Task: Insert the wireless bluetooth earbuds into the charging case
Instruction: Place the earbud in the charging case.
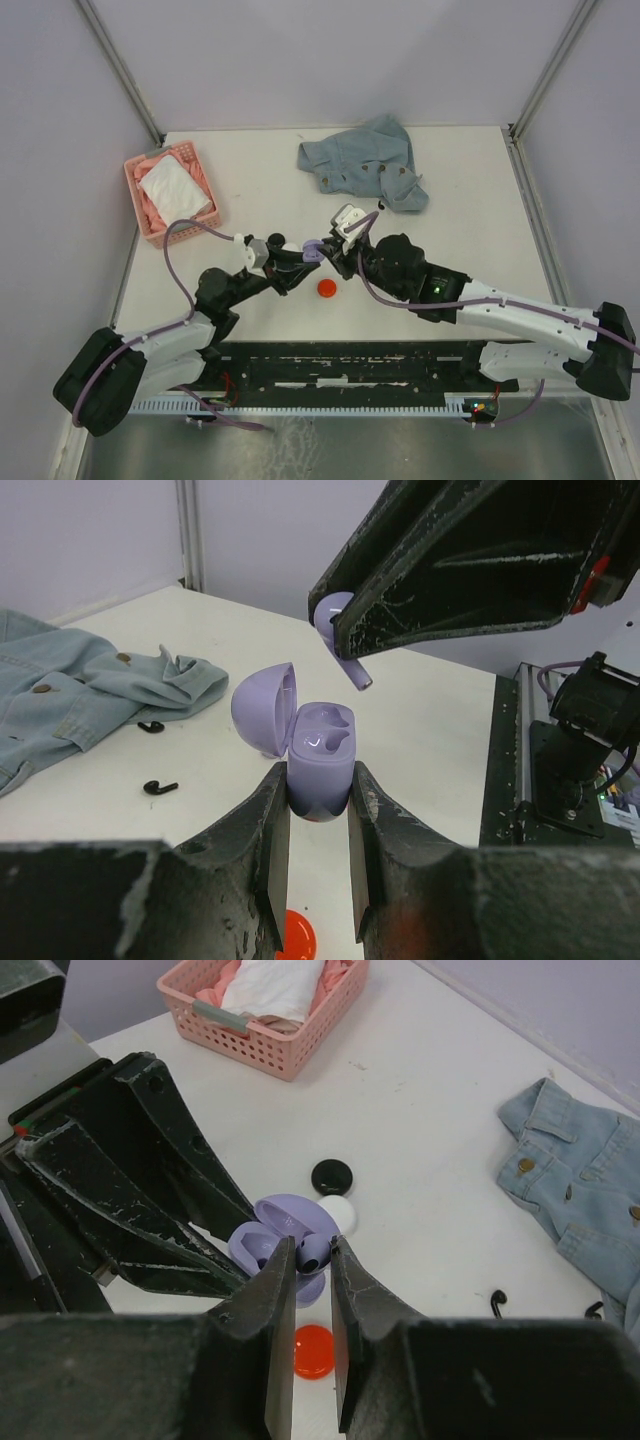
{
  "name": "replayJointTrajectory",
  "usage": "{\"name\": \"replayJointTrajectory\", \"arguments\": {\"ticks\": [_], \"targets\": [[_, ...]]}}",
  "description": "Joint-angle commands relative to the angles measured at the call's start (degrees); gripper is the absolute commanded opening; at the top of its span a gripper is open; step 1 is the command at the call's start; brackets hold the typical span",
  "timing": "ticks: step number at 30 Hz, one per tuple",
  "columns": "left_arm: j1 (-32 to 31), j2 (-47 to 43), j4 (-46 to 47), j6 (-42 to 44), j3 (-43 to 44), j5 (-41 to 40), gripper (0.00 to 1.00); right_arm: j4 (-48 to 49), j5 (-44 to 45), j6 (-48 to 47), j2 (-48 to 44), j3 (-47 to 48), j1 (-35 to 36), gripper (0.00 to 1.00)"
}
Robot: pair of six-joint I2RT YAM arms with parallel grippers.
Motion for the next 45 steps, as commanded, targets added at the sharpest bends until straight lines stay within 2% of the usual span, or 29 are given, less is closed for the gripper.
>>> {"name": "replayJointTrajectory", "arguments": {"ticks": [1,26,35,45], "targets": [[-0.3,-1.5,3.3,-3.8,2.2,-0.3,0.03,9.1,0.5,-3.5,0.2,-1.4,1.4,0.15],[-0.3,-3.6,5.8,-9.6,1.1,-2.2,0.03,13.9,6.2,-9.3,0.1,-5.6,4.4,0.13],[-0.3,-3.4,4.5,-10.9,1.5,-5.1,0.03,15.1,2.6,-8.4,-1.0,-6.9,4.5,0.14],[-0.3,-3.2,4.9,-13.1,1.9,-6.9,0.03,18.2,-1.0,-7.6,-2.5,-9.8,4.5,0.20]]}}
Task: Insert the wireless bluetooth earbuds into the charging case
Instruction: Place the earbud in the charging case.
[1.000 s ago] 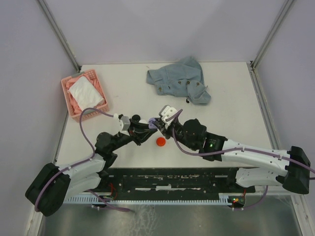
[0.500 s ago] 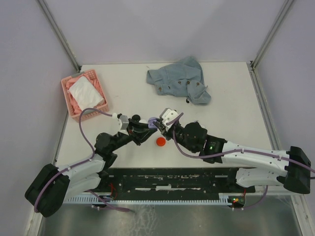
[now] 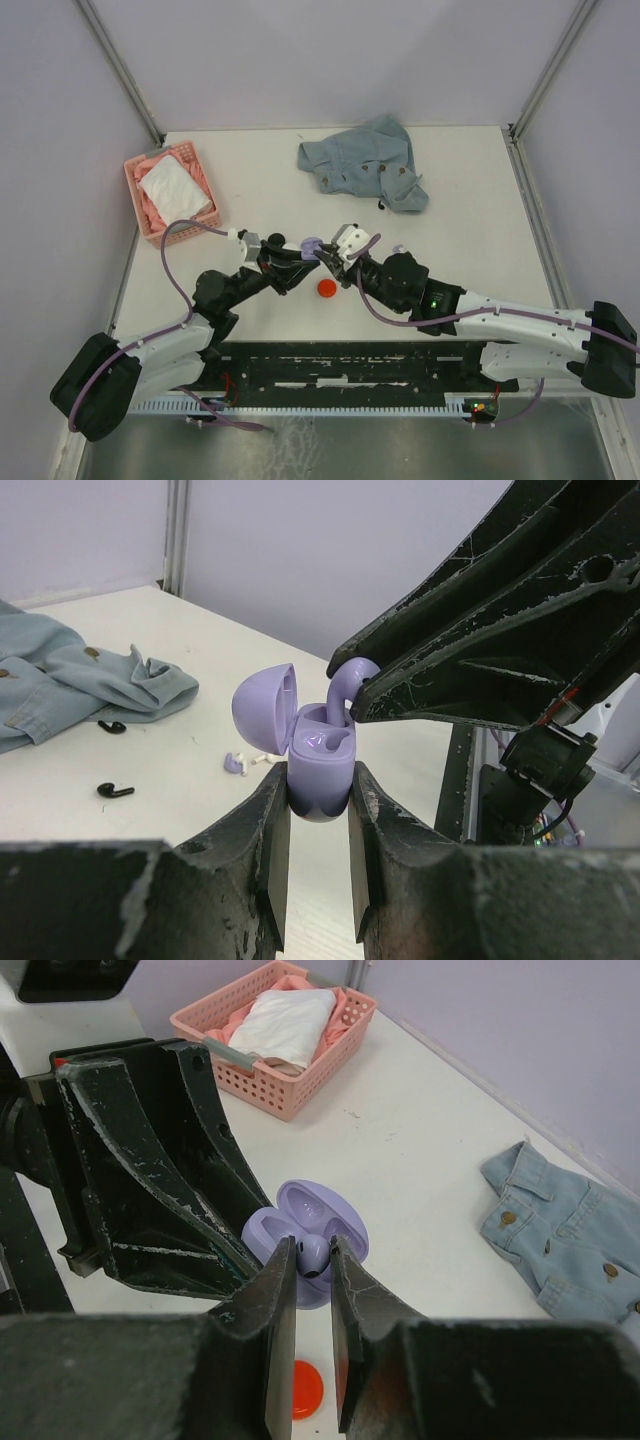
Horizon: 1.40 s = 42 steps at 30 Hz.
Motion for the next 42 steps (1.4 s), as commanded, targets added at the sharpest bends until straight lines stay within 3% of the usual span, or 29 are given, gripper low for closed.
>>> {"name": "replayJointTrajectory", "arguments": {"ticks": [1,14,23,37,42], "targets": [[0.3,-0.7,4.9,-2.7,1.4,-3.5,0.03,2.0,-3.0,0.8,-1.2,-0.9,0.3,0.20],[0.3,-0.7,8.2,-1.2,0.4,0.1,0.03,-2.9,-3.9,1.2,-0.4,0.6,0.2,0.26],[0.3,0.2,8.5,0.8,0.0,1.1,0.03,-6.2,-3.6,1.6,-2.5,2.0,-0.4,0.38],[0.3,2.6,7.6,4.3,-1.0,0.6,0.03,-14.2,0.4,2.2,-7.2,6.3,-1.9,0.69],[0.3,2.6,7.4,5.0,-1.0,1.6,0.03,-14.9,0.5,2.6,-6.8,7.0,-2.8,0.73]]}}
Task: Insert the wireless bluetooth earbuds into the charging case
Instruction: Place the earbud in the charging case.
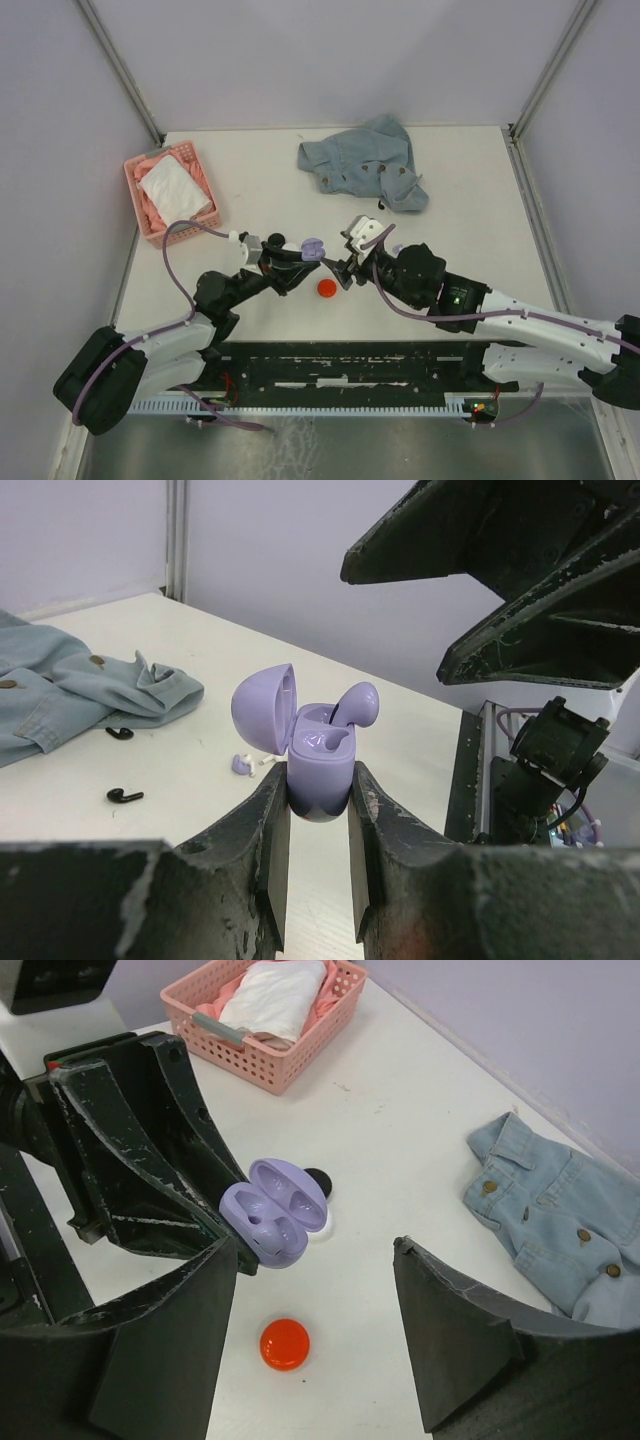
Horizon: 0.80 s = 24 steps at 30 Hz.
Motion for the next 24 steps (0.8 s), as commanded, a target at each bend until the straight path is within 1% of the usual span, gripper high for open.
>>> {"name": "replayJointTrajectory", "arguments": {"ticks": [1,6,10,17,24], "targets": [[0.2,-0.1,3.5,3.1,-0.1,0.5,0.03,-0.7,1.4,1.1,-0.1,2.9,-0.9,0.73],[0.2,-0.4,2.7,3.4,0.2,1.1,0.03,-0.7,-0.6,2.1,2.0,3.6,-1.5,0.74],[0.1,-0.5,2.7,3.5,0.2,1.8,0.03,-0.7,-0.3,2.1,3.2,3.5,-2.4,0.74],[0.2,-0.8,2.8,3.8,0.3,3.5,0.03,-1.0,-0.4,2.2,3.3,2.1,-5.5,0.74],[0.2,-0.7,2.9,3.7,0.9,6.1,0.03,-1.3,-3.5,3.7,4.0,2.3,-8.6,0.74]]}}
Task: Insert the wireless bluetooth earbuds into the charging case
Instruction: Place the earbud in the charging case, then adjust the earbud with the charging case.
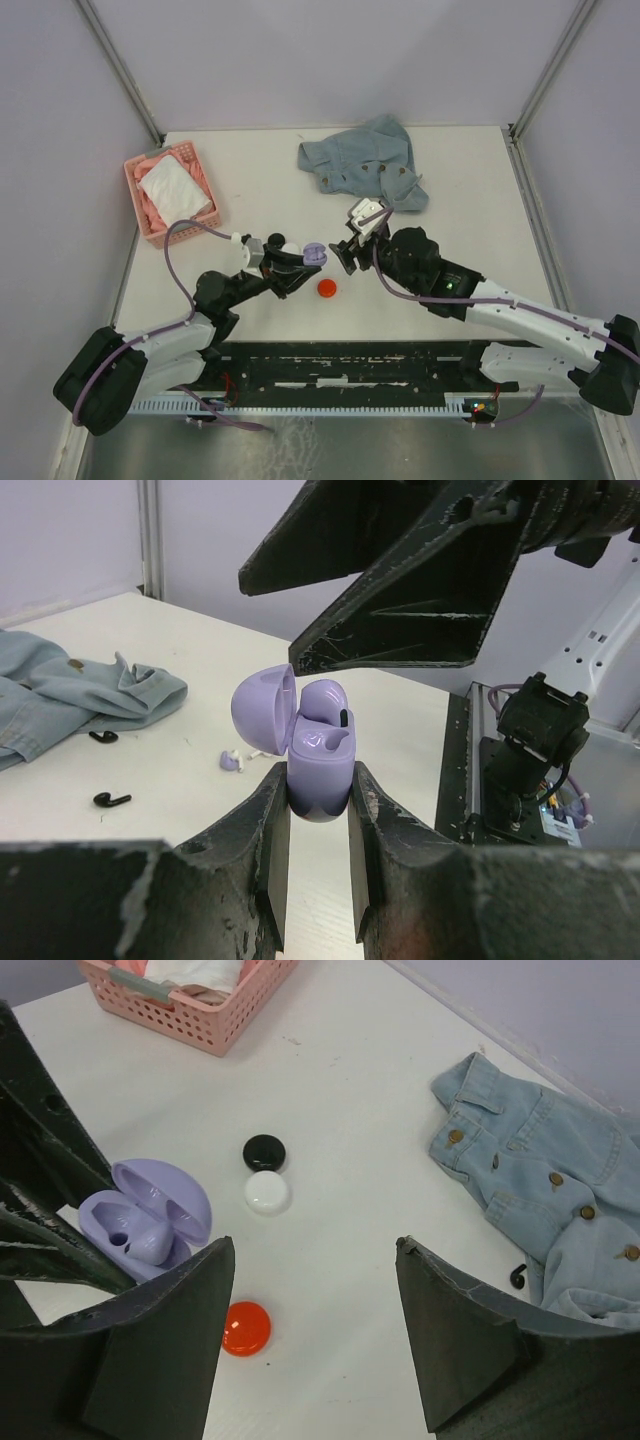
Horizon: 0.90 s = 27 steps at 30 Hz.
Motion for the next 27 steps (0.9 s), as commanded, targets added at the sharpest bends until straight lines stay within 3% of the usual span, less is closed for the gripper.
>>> {"name": "replayJointTrajectory", "arguments": {"ticks": [1,7,13,20,27], "targets": [[0.0,-0.6,2.8,2.1,1.0,2.3,0.03,0.9,-2.3,1.7,0.6,1.7,-1.3,0.74],[0.0,-1.3,-0.6,4.1,0.8,-1.9,0.03,-3.2,-1.4,2.8,0.7,3.2,-2.5,0.74],[0.0,-2.6,-7.3,11.0,0.5,-6.4,0.03,-14.7,-3.2,6.9,1.0,9.5,-2.7,0.74],[-0.1,-3.5,-9.0,17.2,-0.4,-8.5,0.03,-28.7,-7.5,20.2,7.4,21.2,-2.8,0.65],[-0.6,-2.1,-6.9,21.1,-1.1,-7.8,0.03,-34.7,-11.5,29.4,13.2,27.8,-2.8,0.57]]}}
